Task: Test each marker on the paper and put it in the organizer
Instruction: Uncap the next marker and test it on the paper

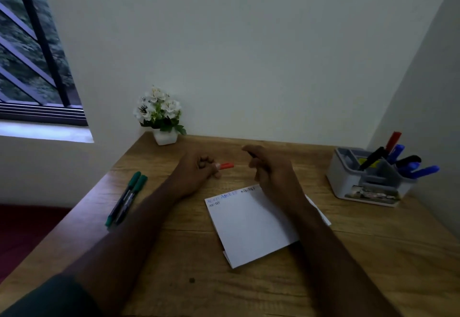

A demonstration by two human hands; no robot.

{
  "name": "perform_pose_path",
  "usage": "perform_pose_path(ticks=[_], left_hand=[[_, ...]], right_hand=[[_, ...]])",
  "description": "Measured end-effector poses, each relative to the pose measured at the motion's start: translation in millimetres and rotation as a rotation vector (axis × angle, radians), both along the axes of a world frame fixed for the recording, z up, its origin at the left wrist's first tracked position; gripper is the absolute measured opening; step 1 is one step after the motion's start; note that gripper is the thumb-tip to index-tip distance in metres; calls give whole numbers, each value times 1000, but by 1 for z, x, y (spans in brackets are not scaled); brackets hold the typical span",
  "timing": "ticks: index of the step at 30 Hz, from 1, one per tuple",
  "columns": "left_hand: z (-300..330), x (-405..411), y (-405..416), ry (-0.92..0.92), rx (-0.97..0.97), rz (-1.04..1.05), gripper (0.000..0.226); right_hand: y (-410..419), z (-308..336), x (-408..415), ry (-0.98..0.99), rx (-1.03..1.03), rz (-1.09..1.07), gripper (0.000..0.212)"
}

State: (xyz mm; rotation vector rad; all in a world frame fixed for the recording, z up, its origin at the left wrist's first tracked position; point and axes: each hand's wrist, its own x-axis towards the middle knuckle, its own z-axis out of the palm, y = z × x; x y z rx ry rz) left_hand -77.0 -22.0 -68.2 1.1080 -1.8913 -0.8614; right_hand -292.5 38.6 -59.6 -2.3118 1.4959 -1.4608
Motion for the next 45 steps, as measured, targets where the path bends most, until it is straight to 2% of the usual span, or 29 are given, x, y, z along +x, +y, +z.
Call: perform_pose_path(ticks=[3, 6, 8, 12, 15, 17, 20, 23, 26, 32, 36, 45], left_hand=[[-3, 0, 0, -81, -53, -20, 12], [-6, 5, -3, -165, -122, -28, 6], [-6, 7, -5, -197, -138, -9, 3], [-3, 9, -5, -259, -134, -27, 11], [-4, 10, -4, -341, -108, -43, 11], [-3, 11, -5, -347, -65, -74, 28], [0, 17, -5, -395, 52, -165, 59], [3, 20, -3, -527, 88, -220, 75], [7, 18, -2, -529, 99, -222, 80], [8, 16, -1, -505, 113, -210, 83], [6, 17, -3, -522, 105, -230, 83], [5, 20, -10, -562, 87, -305, 77]], right_hand=[[4, -2, 2, -159, 24, 100, 53], [10, -2, 12, -636, 302, 288, 37], [12, -2, 13, -766, 425, 375, 34], [16, -7, 17, -615, 382, 277, 14], [20, -14, 23, -565, 475, 140, 49], [20, -16, 28, -567, 524, 81, 51], [18, -15, 32, -439, 494, 26, 39], [20, -11, 32, -241, 419, 43, 16], [21, -12, 31, -82, 379, 102, 2], [30, -5, 44, -58, 399, -30, 16], [24, -13, 48, -283, 505, -13, 30], [23, -19, 47, -225, 537, 33, 27]])
